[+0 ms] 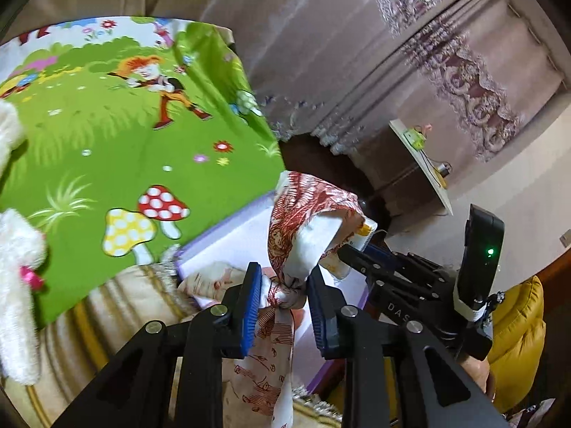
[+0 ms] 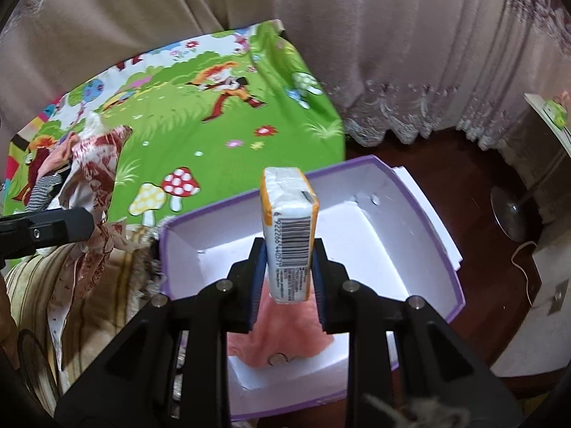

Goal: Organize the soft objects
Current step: 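Carry the scarf and orange-white box into the purple-rimmed box and release both, then move the left tool to the pile and grasp the red knitted piece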

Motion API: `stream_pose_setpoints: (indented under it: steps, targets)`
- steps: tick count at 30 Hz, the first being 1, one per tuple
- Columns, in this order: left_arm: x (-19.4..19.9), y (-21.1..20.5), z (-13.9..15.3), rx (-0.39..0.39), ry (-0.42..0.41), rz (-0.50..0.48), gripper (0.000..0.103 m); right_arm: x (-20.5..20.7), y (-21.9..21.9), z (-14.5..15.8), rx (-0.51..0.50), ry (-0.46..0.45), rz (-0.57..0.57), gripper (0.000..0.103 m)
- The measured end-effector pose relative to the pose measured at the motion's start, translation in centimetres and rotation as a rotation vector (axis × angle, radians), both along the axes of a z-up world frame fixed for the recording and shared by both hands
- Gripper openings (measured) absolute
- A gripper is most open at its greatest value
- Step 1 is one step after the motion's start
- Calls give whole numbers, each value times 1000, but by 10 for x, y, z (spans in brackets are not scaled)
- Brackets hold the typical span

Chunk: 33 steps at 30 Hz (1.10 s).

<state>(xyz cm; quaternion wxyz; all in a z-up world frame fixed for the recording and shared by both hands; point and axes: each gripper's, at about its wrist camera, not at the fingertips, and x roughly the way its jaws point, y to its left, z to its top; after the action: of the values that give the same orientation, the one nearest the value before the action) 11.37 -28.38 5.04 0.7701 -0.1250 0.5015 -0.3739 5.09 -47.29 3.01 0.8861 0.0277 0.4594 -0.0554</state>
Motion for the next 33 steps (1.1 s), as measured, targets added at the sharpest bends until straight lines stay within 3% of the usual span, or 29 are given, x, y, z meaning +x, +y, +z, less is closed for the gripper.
stream_pose_setpoints:
  steps: [6, 9, 18, 22, 27, 33]
  targets:
    - [-3, -13, 1, 4, -7, -43, 48, -7, -18, -2, -1, 20, -49, 32]
    - [-4, -10, 3, 8, -10, -35, 49, -6, -20, -2, -1, 31, -62, 38]
    - [-3, 9, 8, 26, -46, 2, 49, -2, -6, 4, 31, 18, -18, 39]
    - [-2, 22, 12, 29, -77, 26, 49, -1, 0, 9, 54, 9, -8, 53]
    - [3, 52, 18, 51, -132, 79, 49, 0, 4, 13, 58, -4, 0, 59]
    - [13, 111, 21, 86, -176, 207, 49, 1, 8, 14, 62, -1, -2, 62]
